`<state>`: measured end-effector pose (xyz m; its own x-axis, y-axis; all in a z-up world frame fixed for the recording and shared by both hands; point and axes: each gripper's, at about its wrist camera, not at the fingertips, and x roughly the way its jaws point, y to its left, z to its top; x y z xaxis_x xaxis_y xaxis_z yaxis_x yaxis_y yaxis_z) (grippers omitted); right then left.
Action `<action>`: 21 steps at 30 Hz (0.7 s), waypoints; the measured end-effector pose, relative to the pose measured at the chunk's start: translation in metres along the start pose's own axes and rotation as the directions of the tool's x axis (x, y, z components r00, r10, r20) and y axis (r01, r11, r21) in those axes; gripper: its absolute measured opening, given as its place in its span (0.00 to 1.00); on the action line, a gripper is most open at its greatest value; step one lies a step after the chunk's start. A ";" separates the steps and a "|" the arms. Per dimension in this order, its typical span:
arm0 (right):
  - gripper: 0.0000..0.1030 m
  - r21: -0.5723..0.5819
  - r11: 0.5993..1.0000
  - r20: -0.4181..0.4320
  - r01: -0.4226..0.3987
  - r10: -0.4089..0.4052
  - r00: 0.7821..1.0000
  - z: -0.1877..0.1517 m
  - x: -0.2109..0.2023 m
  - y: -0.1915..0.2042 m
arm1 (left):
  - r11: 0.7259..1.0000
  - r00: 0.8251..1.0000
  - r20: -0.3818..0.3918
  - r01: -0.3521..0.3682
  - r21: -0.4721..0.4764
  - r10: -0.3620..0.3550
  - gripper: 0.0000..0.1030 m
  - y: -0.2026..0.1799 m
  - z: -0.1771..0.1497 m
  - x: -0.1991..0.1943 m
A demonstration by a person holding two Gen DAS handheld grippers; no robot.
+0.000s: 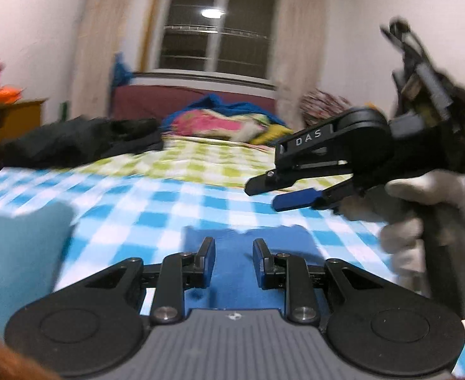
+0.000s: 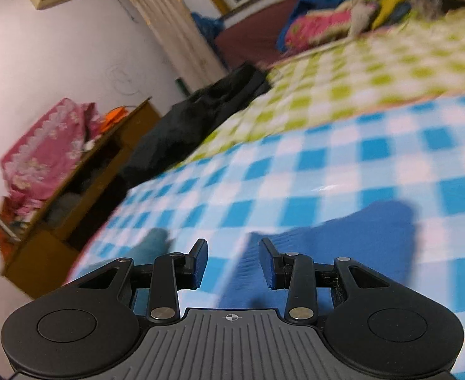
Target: Fold small clothes
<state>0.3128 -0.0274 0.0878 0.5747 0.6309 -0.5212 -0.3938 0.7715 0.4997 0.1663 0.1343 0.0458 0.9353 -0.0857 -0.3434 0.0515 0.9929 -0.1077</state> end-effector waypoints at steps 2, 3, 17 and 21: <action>0.36 -0.020 0.998 0.023 0.057 -0.056 0.998 -0.003 -0.016 -0.012 | 0.999 1.000 -0.011 0.013 0.047 -0.013 0.30 -0.006 -0.002 0.019; 0.37 -0.023 0.997 0.024 0.077 -0.076 0.997 -0.006 -0.021 -0.019 | 0.998 1.000 -0.022 0.003 0.064 -0.002 0.30 -0.006 -0.003 0.029; 0.67 0.030 0.992 -0.116 0.120 -0.116 0.986 -0.069 -0.010 -0.057 | 0.996 0.984 -0.162 -0.083 -0.028 0.078 0.38 0.030 -0.039 0.043; 0.70 0.088 0.992 -0.149 0.091 -0.077 0.986 -0.069 0.008 -0.058 | 0.994 0.987 -0.146 -0.084 -0.075 0.072 0.38 0.038 -0.030 0.038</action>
<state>0.2908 -0.0615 0.0069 0.4903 0.5745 -0.6554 -0.2752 0.8156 0.5091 0.1933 0.1665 0.0010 0.8756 -0.0248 -0.4824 -0.0536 0.9875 -0.1480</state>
